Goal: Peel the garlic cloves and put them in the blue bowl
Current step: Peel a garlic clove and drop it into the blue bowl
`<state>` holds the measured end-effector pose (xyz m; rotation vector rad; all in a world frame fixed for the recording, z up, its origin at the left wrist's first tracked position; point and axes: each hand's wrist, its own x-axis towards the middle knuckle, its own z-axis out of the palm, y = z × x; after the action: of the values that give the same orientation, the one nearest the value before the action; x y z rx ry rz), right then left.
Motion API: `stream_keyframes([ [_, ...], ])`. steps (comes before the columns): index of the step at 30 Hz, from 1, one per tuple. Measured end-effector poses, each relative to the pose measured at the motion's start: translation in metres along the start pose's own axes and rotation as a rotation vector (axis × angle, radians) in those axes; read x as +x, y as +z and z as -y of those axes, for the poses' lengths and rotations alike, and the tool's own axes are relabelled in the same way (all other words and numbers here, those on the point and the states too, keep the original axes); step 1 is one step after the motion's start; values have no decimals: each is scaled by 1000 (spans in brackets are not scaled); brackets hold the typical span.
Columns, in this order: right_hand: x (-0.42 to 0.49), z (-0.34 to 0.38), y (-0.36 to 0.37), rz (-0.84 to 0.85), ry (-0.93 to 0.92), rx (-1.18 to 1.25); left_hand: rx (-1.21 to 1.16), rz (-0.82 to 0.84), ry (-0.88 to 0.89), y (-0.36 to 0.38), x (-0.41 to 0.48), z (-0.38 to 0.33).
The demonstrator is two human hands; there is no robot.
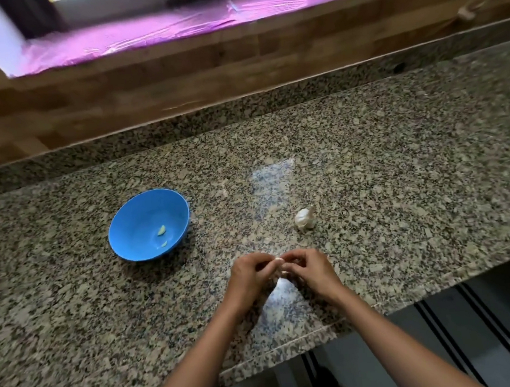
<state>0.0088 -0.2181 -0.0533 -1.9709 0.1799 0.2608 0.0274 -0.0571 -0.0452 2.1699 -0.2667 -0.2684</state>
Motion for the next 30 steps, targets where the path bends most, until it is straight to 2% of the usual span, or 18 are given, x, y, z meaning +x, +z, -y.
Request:
stream_keyframes([
  [3, -1, 4, 4, -101, -31, 26, -175, -50, -72, -3, -7, -6],
  [5, -3, 6, 7, -106, -69, 59, -309, -122, -145, -4, -10, -10],
  [7, -5, 13, 11, -45, -45, 188, -556, -132, -234, -7, -13, -16],
  [9, -7, 21, 9, 63, 101, 417, -759, -47, -281, -15, -15, -17],
  [10, -8, 24, 7, 135, 188, 504, -788, 9, -284, -19, -16, -16],
  [12, -9, 24, 6, 255, 306, 577, -741, 94, -262, -24, -18, -15],
  [14, -11, 24, 8, 316, 342, 609, -683, 97, -230, -25, -19, -16],
  [18, -15, 23, 12, 354, 309, 534, -614, 49, -230, -24, -22, -16],
  [23, -18, 25, 14, 373, 241, 351, -553, 120, -275, -21, -28, -11],
  [30, -17, 23, 11, 391, 219, 334, -680, 100, -349, -20, -27, -8],
])
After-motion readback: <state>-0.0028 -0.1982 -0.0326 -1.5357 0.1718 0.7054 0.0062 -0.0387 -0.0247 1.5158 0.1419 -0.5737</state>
